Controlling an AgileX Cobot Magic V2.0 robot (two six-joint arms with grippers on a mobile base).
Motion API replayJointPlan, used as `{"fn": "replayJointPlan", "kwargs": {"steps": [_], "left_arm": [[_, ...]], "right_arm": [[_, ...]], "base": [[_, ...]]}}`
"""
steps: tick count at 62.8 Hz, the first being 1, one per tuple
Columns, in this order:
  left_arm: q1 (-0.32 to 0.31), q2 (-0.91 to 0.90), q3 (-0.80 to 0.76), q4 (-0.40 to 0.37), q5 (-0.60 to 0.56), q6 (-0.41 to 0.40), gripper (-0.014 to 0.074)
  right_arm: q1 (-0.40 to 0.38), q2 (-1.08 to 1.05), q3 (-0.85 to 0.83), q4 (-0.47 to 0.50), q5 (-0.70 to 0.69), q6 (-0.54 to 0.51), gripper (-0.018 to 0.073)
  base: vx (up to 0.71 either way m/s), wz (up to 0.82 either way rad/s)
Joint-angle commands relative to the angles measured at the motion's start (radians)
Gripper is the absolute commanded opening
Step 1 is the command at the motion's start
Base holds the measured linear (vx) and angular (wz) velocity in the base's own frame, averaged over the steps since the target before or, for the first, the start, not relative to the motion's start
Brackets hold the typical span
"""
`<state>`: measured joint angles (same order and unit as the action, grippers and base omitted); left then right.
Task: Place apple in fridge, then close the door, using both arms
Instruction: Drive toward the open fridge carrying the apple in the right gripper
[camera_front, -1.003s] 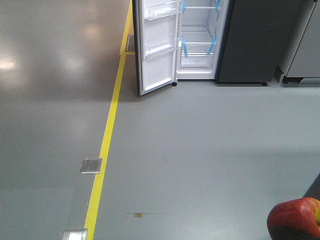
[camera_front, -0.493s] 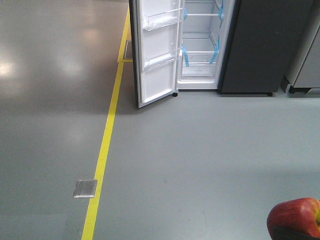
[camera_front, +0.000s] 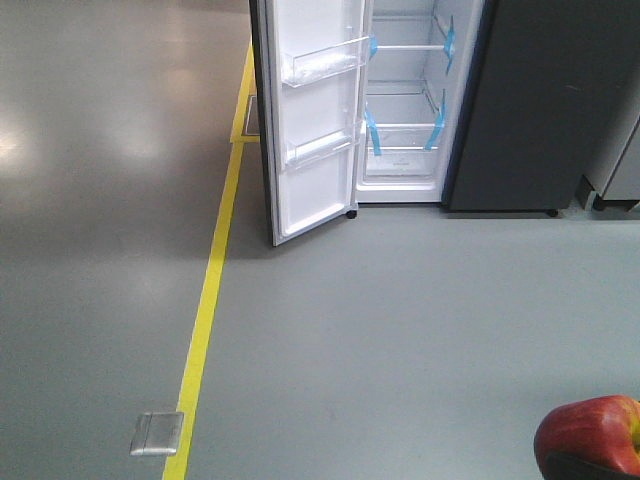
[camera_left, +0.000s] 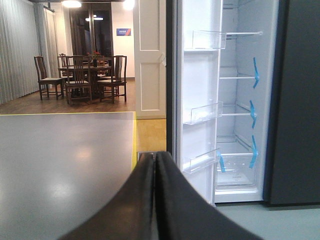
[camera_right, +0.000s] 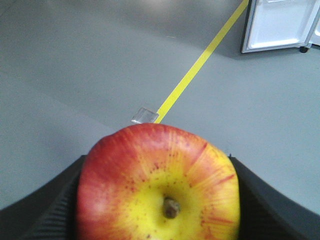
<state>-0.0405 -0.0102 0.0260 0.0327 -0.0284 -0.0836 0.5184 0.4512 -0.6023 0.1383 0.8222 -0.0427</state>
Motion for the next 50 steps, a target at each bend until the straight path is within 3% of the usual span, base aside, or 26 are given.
{"fn": "replayJointPlan", "kwargs": {"steps": [1,50], "left_arm": [[0.001,-0.015,0.021,-0.009,-0.075,-0.005,-0.0006],[0.001,-0.015,0.021,-0.009,-0.075,-0.005,-0.0006]], "right_arm": [[0.003,0.006,-0.030,0.005,-0.075,-0.008,0.0356],[0.003,0.006,-0.030,0.005,-0.075,-0.008,0.0356]], "base": [[0.32,-0.01],[0.31,0.00]]}}
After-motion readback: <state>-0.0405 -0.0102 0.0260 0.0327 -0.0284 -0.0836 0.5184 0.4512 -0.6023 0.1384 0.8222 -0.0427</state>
